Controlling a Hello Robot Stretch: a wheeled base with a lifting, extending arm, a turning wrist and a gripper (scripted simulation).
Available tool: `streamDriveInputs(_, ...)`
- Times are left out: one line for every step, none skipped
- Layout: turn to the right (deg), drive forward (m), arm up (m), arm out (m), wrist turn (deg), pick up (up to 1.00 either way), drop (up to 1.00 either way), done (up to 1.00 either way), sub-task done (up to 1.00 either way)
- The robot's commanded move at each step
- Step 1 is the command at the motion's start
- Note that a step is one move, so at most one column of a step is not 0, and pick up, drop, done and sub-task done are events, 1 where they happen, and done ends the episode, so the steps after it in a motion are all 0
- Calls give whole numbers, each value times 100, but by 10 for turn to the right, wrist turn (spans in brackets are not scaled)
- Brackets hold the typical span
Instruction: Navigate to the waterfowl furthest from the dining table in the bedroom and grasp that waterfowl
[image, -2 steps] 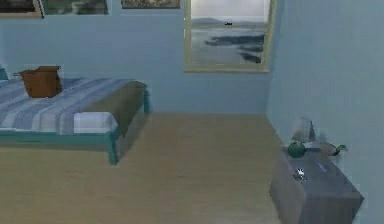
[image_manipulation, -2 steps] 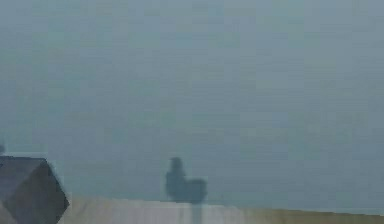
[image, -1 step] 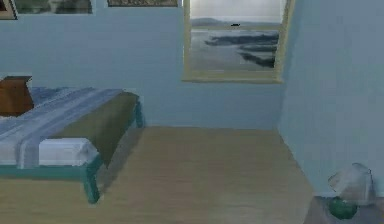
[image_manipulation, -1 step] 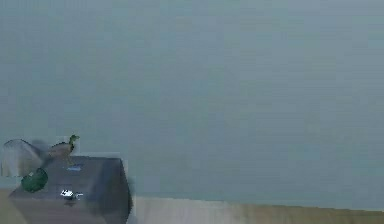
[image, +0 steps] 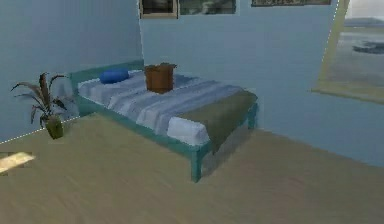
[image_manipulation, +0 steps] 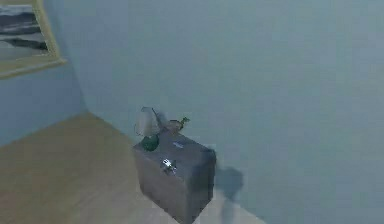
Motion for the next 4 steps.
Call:
streamDriveInputs(450,0,0,0,0,0,0,0,0)
streamDriveInputs(450,0,0,0,0,0,0,0,0)
streamDriveInputs(120,0,0,0,0,0,0,0,0)
streamDriveInputs(0,60,0,0,0,0,0,0,0)
